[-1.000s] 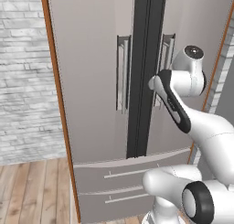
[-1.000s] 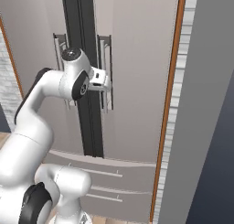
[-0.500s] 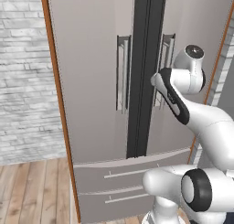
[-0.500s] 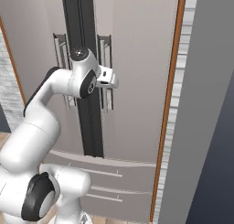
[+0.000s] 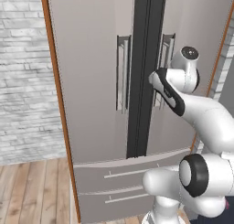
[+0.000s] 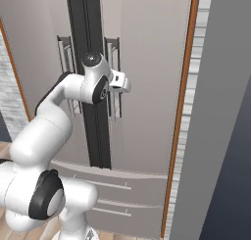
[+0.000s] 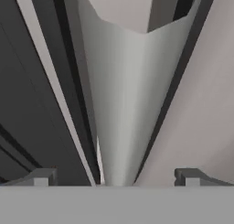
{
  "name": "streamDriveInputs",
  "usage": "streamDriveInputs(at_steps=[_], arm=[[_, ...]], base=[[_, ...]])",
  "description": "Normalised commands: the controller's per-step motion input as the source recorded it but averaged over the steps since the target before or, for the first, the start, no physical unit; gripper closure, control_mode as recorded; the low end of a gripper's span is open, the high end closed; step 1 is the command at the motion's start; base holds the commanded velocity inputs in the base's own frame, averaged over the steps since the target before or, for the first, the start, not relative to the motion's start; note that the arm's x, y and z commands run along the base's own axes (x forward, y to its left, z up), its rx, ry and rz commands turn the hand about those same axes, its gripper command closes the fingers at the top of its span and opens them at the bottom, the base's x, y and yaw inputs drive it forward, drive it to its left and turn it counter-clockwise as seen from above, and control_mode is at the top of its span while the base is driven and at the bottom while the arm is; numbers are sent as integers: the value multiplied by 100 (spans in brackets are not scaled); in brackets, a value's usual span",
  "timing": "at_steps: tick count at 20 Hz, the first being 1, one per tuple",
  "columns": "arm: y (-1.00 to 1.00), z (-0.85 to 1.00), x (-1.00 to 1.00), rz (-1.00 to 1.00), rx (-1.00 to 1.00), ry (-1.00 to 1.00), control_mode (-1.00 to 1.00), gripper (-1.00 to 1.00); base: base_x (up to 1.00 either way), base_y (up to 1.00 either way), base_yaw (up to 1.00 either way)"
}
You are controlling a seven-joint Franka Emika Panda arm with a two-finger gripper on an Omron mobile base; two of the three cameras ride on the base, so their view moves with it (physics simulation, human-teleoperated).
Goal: There is a bowl on the dining counter. Grab a lemon wedge from the fridge and place it in the bowl. Then get the liquor bottle and glass cup from the cabinet and place them next to the bowl.
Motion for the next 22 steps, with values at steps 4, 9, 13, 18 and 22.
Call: streamDriveInputs(at_steps=[4, 9, 13, 18, 22], arm=[[0, -17, 49, 0, 0, -1, -100, 100], [-1, -17, 42, 0, 0, -5, -100, 100], [0, -13, 8, 0, 0, -1, -100, 100], [-4, 1, -44, -4, -7, -7, -100, 100], [-29, 12, -96, -3, -4, -5, -100, 100]], base=[[0, 0, 0], [0, 0, 0], [0, 0, 0], [0, 0, 0], [0, 0, 0]])
